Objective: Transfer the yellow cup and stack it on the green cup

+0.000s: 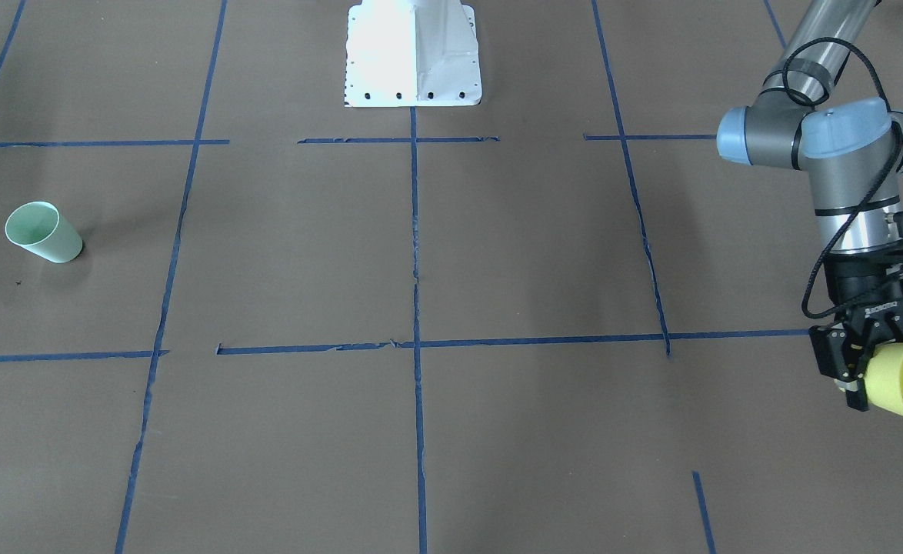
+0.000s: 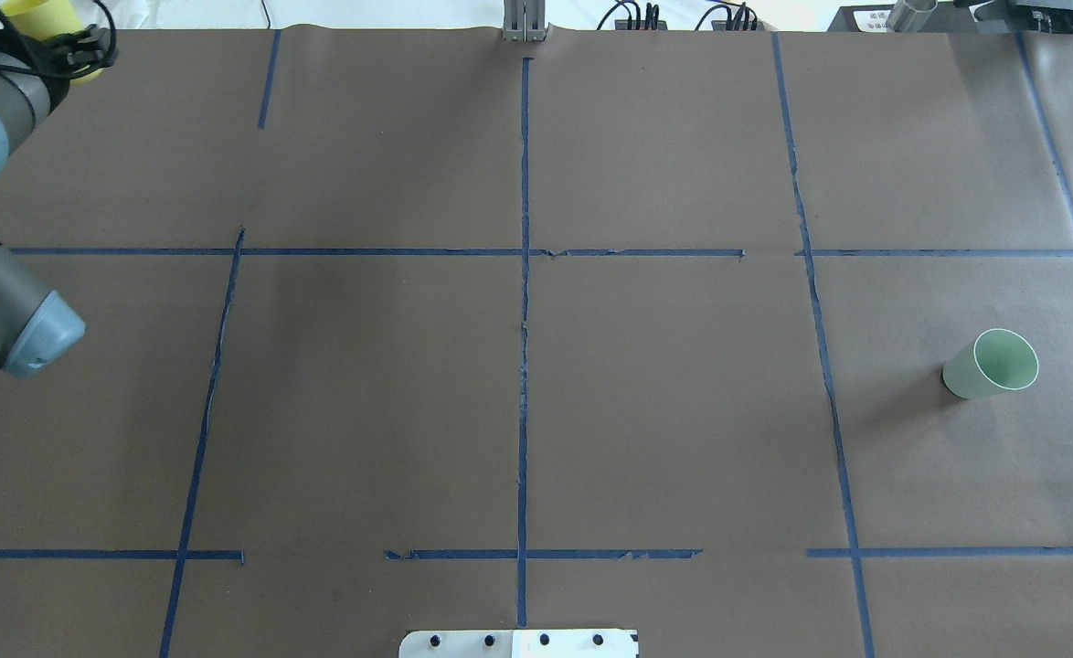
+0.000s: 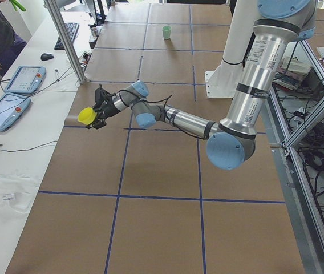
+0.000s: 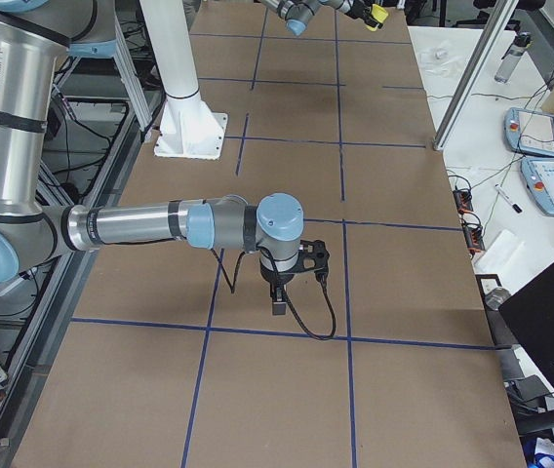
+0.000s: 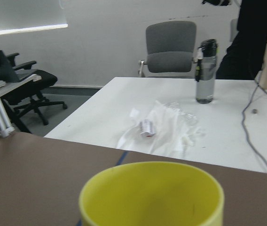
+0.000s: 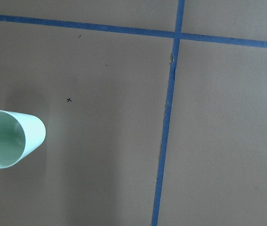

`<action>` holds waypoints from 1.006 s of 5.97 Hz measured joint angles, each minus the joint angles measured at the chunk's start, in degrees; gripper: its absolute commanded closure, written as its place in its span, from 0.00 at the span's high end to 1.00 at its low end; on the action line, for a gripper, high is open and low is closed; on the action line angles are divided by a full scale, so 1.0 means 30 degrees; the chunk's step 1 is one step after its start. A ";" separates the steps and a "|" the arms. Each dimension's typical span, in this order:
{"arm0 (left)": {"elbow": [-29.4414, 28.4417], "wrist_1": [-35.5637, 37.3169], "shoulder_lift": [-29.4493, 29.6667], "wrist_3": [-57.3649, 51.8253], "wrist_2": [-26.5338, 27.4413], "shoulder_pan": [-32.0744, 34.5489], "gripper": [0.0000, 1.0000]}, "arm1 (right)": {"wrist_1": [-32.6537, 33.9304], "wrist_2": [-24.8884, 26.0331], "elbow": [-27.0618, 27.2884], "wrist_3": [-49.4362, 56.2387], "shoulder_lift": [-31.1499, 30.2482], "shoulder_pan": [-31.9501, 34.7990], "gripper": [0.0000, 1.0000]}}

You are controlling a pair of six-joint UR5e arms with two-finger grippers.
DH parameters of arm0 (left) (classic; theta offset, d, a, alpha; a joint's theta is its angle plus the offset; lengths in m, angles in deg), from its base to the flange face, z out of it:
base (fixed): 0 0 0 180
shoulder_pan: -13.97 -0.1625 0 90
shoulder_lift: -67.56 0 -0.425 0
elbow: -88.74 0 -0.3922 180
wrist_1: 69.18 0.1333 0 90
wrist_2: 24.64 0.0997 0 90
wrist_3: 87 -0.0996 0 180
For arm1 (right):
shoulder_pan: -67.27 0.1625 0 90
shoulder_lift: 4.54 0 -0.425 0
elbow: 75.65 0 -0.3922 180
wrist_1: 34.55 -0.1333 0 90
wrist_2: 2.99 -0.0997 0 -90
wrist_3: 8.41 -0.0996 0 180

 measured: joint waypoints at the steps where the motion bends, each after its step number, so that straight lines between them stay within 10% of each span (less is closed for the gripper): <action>1: 0.0032 -0.0037 0.1526 -0.1574 -0.0059 -0.0795 0.39 | 0.0001 0.0005 -0.0028 -0.0022 0.0154 0.0000 1.00; 6: -0.0113 0.1256 0.6841 -0.2756 0.6834 -0.7544 0.38 | 0.0130 -0.0864 -0.0162 -0.1194 0.3205 -0.1053 1.00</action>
